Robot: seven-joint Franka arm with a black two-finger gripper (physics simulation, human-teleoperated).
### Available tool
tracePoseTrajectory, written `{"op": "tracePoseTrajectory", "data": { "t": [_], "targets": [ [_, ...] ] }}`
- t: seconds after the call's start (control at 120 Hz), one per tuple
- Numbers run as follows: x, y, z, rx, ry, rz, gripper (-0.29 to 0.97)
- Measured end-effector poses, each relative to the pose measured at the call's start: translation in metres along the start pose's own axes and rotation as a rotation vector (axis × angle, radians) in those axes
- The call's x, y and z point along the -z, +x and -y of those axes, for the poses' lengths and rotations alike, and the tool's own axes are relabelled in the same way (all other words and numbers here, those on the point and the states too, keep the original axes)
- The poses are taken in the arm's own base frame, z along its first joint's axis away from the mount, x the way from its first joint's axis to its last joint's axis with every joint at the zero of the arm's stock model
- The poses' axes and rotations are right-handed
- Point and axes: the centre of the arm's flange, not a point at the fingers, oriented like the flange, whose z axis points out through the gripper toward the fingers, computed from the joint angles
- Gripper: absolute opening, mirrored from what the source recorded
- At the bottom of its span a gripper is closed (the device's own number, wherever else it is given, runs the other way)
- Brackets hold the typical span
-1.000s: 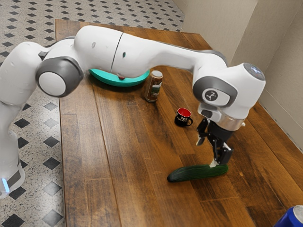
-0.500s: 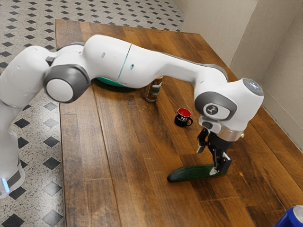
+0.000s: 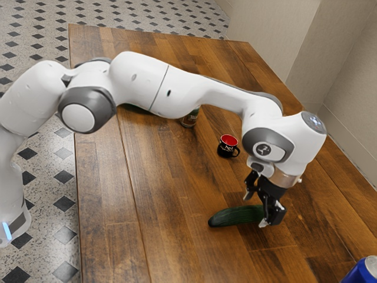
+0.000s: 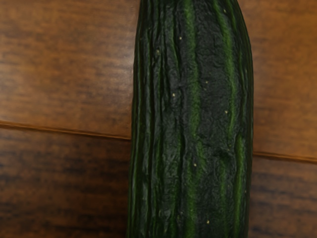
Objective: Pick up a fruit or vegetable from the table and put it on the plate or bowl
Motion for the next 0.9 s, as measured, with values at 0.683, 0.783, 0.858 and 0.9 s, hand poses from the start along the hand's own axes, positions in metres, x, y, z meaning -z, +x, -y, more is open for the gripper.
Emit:
{"op": "tracePoseTrajectory", "data": {
  "t": [0.683, 0.783, 0.858, 0.9],
  "targets": [
    [-0.024, -0.011, 0.003, 0.005, 0.009, 0.01, 0.24],
    [-0.017, -0.012, -0.001, 0.015, 0.017, 0.017, 0.23],
    [0.0, -0.013, -0.01, 0.03, 0.03, 0.036, 0.21],
    [0.019, -0.014, -0.023, 0.05, 0.04, 0.055, 0.22]
  ]
}}
